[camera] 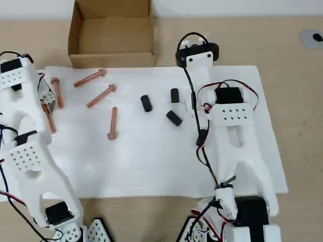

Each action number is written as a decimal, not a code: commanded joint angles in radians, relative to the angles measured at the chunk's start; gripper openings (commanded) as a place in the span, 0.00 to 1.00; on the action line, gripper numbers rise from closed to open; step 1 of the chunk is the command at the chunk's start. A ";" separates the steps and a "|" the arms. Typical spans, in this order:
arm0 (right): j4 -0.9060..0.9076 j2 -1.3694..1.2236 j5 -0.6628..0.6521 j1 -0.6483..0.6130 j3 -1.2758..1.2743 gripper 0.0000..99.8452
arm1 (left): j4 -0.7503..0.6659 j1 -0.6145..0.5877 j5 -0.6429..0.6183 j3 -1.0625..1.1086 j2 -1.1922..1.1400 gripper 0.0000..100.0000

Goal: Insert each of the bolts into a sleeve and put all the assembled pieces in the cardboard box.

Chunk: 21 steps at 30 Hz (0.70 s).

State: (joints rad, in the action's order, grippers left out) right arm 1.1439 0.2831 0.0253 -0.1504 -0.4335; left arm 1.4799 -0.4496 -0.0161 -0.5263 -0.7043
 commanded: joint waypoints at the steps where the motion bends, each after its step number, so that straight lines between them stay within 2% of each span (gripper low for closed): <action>1: -0.003 0.004 0.000 -0.015 0.064 0.01 | -0.020 0.015 -0.008 -0.054 -0.004 0.08; 19: 0.003 0.004 0.000 -0.012 0.062 0.01 | 0.032 0.011 0.029 -0.049 -0.131 0.08; 21: 0.003 0.004 0.000 -0.012 0.062 0.01 | 0.043 0.011 0.029 -0.052 -0.131 0.04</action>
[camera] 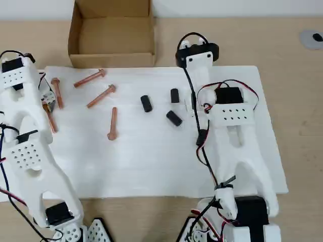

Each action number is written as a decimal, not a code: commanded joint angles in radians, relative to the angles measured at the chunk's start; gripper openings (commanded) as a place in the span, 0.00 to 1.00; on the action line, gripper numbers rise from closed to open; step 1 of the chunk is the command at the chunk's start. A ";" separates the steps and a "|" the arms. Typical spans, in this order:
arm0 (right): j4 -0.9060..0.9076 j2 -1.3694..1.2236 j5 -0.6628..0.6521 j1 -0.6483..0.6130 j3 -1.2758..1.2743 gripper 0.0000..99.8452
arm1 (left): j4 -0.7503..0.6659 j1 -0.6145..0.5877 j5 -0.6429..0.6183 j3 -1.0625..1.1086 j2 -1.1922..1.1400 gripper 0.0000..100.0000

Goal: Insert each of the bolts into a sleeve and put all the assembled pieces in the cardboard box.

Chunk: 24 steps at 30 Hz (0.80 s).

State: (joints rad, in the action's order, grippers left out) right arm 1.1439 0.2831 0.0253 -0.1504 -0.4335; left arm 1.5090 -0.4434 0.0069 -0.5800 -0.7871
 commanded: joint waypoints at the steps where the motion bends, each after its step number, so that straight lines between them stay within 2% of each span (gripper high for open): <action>1: 0.002 0.004 0.000 -0.012 0.062 0.01 | 0.015 0.008 0.006 0.000 -0.048 0.01; 9: -0.002 0.007 0.000 -0.015 0.067 0.01 | 0.048 0.000 0.005 -0.035 -0.028 0.01; 14: 0.006 0.004 0.006 -0.018 0.102 0.01 | 0.126 0.018 0.008 -0.213 0.131 0.01; 19: 0.072 -0.025 0.002 -0.125 0.090 0.01 | 0.230 0.069 0.061 -0.341 0.340 0.01; 24: 0.110 -0.168 0.009 -0.208 0.157 0.01 | 0.242 0.081 0.057 -0.227 0.512 0.01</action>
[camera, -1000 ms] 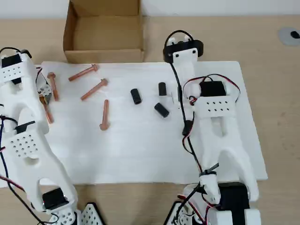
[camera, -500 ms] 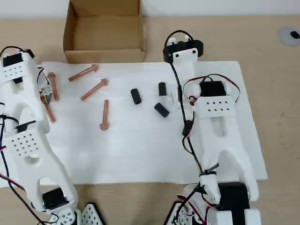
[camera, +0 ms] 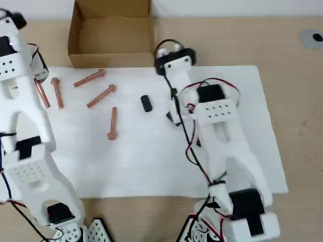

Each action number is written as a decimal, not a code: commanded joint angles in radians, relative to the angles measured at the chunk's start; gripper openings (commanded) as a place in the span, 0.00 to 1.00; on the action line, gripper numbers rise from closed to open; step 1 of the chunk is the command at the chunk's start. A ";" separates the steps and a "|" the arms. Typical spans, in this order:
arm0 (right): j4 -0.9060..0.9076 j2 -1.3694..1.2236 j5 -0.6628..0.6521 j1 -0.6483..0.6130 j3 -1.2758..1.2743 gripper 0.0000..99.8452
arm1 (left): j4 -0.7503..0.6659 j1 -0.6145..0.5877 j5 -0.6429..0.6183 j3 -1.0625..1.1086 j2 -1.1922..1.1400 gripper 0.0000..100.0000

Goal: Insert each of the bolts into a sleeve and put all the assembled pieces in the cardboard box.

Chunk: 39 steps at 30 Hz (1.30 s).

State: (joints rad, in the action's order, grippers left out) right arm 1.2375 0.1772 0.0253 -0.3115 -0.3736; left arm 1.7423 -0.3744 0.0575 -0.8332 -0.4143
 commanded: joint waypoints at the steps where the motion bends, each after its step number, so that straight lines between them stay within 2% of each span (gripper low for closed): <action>1: 0.025 -0.101 0.015 -0.062 0.137 0.01 | 0.009 0.012 0.006 0.057 0.160 0.01; 4: 0.063 -0.225 0.061 -0.097 0.297 0.01 | -0.014 0.008 0.009 0.138 0.199 0.01; 11: 0.195 -0.545 0.060 -0.150 0.725 0.02 | -0.035 -0.023 0.049 0.258 0.312 0.01; 17: 0.328 -0.788 0.058 -0.182 1.043 0.15 | -0.035 -0.043 0.086 0.344 0.430 0.01; 21: 0.376 -0.914 0.058 -0.182 1.214 0.16 | -0.035 -0.040 0.104 0.393 0.506 0.01; 29: 0.423 -1.102 0.063 -0.182 1.425 0.16 | -0.035 -0.037 0.104 0.480 0.642 0.01; 39: 0.459 -1.234 0.064 -0.183 1.531 0.16 | -0.077 -0.041 0.104 0.612 0.719 0.01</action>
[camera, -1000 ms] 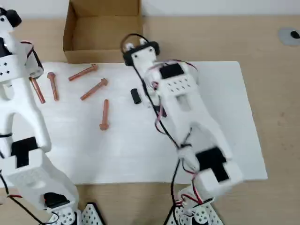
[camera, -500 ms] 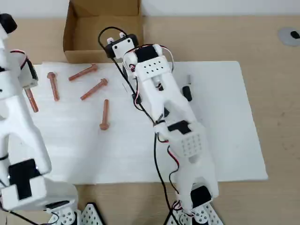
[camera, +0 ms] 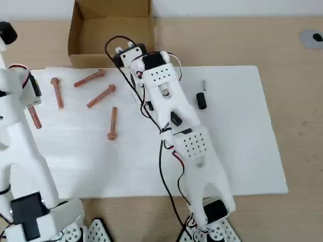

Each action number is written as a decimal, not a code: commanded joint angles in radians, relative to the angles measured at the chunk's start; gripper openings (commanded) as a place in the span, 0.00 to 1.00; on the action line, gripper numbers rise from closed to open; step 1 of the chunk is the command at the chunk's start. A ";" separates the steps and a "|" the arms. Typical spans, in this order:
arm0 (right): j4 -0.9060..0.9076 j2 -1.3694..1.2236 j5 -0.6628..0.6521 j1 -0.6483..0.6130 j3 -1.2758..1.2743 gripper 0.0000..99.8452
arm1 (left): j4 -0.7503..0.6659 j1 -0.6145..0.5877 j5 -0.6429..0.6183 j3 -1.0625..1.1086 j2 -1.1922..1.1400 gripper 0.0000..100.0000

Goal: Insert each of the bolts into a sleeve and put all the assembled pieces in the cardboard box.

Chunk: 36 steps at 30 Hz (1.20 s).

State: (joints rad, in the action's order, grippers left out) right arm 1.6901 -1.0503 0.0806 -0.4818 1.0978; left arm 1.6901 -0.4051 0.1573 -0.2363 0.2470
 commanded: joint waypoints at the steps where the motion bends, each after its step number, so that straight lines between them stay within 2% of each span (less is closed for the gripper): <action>1: 0.006 -0.015 0.009 -0.013 0.061 0.16 | -0.025 -0.008 0.005 0.026 0.067 0.01; 12: 0.095 -0.028 0.005 -0.012 0.058 0.16 | -0.025 -0.014 0.006 0.080 0.107 0.01; 25: 0.098 -0.030 -0.002 -0.041 0.008 0.16 | -0.021 -0.015 0.006 0.080 0.107 0.01; 27: 0.098 -0.030 -0.006 -0.044 -0.010 0.14 | -0.020 -0.015 0.006 0.080 0.107 0.01; 30: 0.098 -0.027 -0.006 -0.042 -0.012 0.02 | -0.020 -0.015 0.006 0.078 0.107 0.01; 36: 0.098 0.013 -0.006 -0.036 0.010 0.01 | -0.020 -0.015 0.006 0.078 0.108 0.01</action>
State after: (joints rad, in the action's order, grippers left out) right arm 1.7637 -1.0733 0.0806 -0.4925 1.1101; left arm 1.6809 -0.4051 0.1573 -0.1534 0.3099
